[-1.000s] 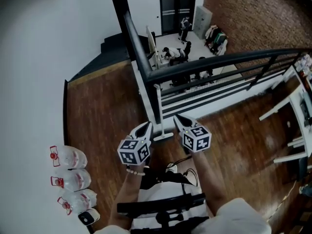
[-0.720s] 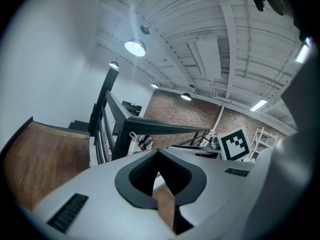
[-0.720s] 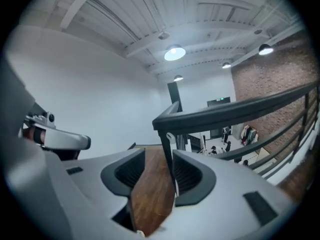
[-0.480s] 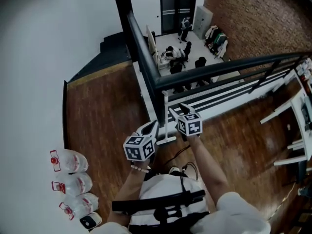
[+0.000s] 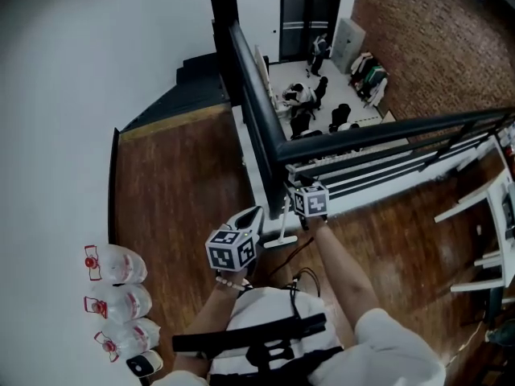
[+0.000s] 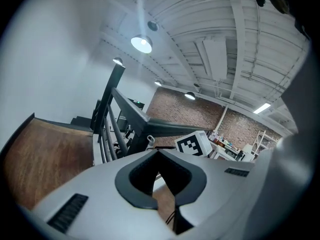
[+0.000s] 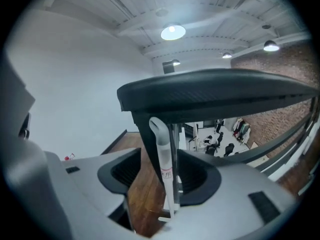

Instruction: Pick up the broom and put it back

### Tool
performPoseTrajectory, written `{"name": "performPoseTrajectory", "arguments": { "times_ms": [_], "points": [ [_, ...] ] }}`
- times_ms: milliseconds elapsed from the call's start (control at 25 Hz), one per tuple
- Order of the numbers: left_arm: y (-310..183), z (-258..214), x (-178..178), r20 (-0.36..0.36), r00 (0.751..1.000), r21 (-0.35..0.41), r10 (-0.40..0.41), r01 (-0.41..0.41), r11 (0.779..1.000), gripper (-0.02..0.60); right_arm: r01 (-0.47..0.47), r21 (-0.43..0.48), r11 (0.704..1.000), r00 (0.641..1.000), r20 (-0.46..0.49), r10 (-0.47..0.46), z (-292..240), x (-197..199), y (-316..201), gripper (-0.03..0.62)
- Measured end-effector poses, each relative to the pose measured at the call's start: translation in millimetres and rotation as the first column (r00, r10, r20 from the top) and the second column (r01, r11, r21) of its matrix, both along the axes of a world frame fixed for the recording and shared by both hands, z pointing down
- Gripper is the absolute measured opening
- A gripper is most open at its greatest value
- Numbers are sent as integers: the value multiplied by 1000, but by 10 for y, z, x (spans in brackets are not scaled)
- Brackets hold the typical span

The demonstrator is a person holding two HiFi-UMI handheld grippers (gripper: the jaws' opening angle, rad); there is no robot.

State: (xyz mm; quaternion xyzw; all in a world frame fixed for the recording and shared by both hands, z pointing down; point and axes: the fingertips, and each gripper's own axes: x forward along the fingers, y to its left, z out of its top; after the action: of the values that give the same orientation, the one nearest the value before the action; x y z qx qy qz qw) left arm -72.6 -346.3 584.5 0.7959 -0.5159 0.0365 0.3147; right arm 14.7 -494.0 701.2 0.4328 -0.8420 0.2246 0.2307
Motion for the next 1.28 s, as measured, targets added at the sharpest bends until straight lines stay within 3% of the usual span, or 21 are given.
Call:
{"name": "performPoseTrajectory", "arguments": {
  "times_ms": [360, 600, 1280],
  "points": [
    [15, -13, -272, -4, 999, -11, -44, 44, 999, -2, -16, -4, 1000, 998, -54, 16, 147, -166, -233, 223],
    [60, 61, -342, -2, 999, -26, -49, 49, 998, -3, -56, -5, 998, 996, -70, 55, 219, -105, -277, 131],
    [129, 67, 118, -57, 997, -14, 52, -53, 998, -3, -13, 32, 999, 997, -70, 15, 101, 177, 530, 127]
  ]
}}
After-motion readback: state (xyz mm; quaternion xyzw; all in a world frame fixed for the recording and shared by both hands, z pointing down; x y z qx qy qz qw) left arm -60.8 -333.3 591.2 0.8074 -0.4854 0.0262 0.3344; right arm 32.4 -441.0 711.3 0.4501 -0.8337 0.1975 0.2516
